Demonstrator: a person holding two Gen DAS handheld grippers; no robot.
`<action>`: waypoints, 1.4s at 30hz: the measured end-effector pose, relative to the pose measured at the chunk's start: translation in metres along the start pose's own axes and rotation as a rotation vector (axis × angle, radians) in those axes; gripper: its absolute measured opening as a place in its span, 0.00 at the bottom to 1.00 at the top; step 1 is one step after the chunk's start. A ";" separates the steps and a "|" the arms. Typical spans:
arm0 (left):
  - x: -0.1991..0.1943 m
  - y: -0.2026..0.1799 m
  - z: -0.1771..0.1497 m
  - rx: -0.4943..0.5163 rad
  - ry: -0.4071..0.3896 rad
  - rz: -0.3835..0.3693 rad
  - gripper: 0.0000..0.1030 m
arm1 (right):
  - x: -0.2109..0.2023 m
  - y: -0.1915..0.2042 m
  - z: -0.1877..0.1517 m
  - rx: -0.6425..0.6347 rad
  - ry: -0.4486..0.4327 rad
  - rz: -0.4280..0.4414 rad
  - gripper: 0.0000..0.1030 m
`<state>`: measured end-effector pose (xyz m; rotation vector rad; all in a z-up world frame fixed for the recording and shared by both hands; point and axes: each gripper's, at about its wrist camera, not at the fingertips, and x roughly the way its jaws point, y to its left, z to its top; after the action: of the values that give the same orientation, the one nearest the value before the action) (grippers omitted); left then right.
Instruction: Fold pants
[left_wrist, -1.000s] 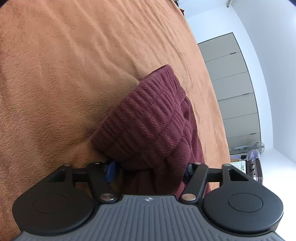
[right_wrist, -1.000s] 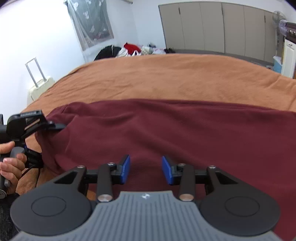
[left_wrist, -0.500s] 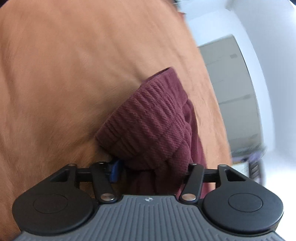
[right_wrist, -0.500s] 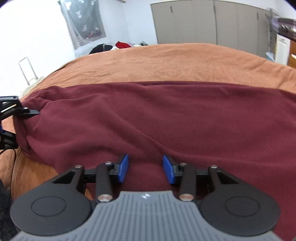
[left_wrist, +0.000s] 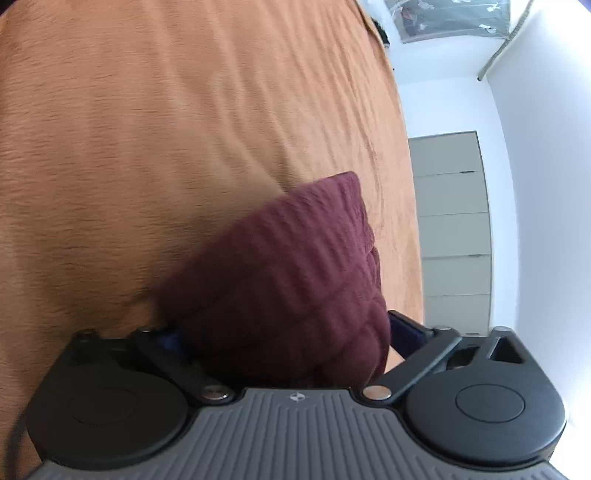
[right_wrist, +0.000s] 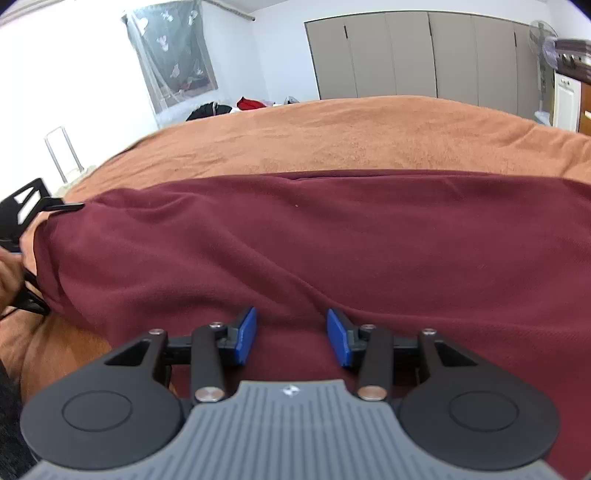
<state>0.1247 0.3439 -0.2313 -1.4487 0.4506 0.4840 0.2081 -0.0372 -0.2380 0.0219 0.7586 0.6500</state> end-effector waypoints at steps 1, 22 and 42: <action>0.001 -0.007 -0.005 0.051 -0.009 0.020 1.00 | -0.001 0.000 -0.001 -0.001 -0.003 0.005 0.40; -0.066 -0.154 -0.092 0.870 -0.144 -0.082 0.55 | 0.009 0.000 -0.006 0.086 0.020 0.064 0.13; -0.007 -0.190 -0.344 1.612 0.146 -0.196 0.55 | -0.107 -0.145 0.021 0.422 -0.212 -0.210 0.18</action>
<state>0.2264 -0.0104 -0.0966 0.0520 0.5763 -0.2033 0.2417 -0.2086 -0.1905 0.3877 0.6699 0.2737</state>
